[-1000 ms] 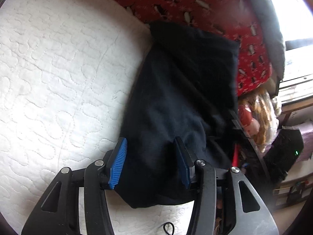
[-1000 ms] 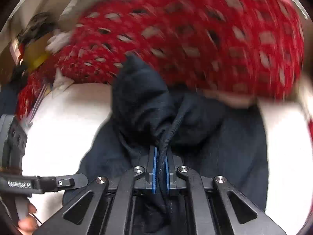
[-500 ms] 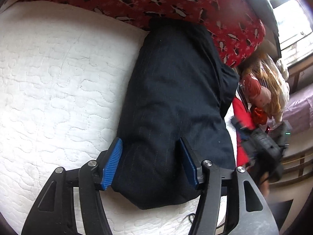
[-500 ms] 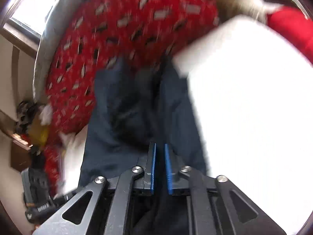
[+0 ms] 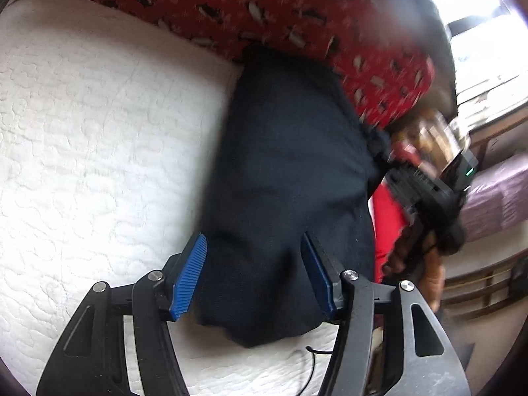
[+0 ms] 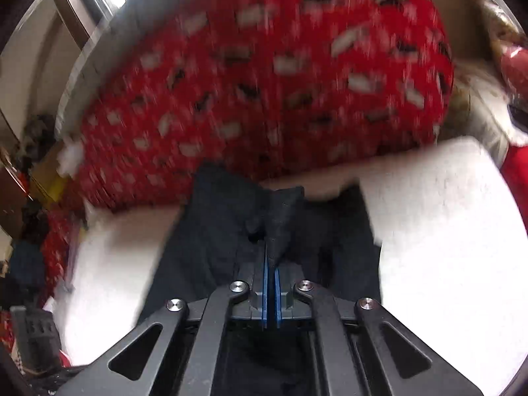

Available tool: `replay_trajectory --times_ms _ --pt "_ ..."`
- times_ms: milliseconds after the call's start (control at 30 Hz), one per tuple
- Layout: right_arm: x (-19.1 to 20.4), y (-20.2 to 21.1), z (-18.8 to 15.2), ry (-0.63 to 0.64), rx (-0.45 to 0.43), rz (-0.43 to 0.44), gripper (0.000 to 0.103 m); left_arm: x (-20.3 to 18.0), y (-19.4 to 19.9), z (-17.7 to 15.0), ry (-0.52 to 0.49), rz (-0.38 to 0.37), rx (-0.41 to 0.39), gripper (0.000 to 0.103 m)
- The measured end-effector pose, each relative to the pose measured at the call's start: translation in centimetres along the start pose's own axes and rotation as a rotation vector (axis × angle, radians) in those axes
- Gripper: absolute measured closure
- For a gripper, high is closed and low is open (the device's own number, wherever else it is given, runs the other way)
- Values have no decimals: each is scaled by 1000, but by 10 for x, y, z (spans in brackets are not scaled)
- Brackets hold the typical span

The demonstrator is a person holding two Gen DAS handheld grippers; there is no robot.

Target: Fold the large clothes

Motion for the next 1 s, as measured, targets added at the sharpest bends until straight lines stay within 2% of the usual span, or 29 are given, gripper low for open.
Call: replay_trajectory --times_ms 33,100,133,200,300,367,400,467,567,633,700,733,767,867,900,1000 --pt "-9 6 8 -27 -28 -5 102 1 0 3 0 7 -15 46" --pt "-32 -1 9 -92 -7 -47 102 5 -12 7 -27 24 -30 46" --pt "-52 -15 2 -142 58 -93 101 6 -22 5 -15 27 7 45" --pt "-70 -31 -12 -189 149 -113 96 9 -36 -1 5 27 51 45" --pt "-76 -4 -15 -258 49 -63 81 16 -37 -3 17 28 36 45" --pt "-75 22 -19 -285 14 -10 60 22 -34 -5 35 18 36 45" --pt "-72 32 -24 -288 11 33 55 23 -34 -5 39 20 35 45" --pt "-66 49 -42 -300 31 114 37 23 -32 -7 41 27 28 45" --pt "-62 53 -74 -350 114 159 34 23 -32 -10 42 49 10 45" --pt "-58 40 -98 -349 196 159 33 24 -30 -12 47 71 3 45" --pt "-52 35 -108 -334 204 168 34 21 -27 -11 48 94 -1 45" --pt "-47 39 -107 -314 188 187 54 17 -23 -11 45 100 10 45" --pt "-42 42 -103 -296 188 222 84 15 -18 -10 35 106 -2 45" --pt "-32 60 -82 -203 157 256 96 -4 -4 -10 -10 89 -30 46" --pt "-29 69 -75 -161 138 245 98 -11 -2 -11 -40 109 -44 45" --pt "-26 91 -65 -98 79 188 99 -21 -13 -17 -161 275 -46 44"
Point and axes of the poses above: each gripper's, at about its wrist camera, not at the fingertips, and y roughly against the way its jaws point, x to its left, z to its top, the point moved 4 cm from there along -y, roughly the way its jaws point, and after that the axes turned 5 degrees about z, right-handed, at the moved point
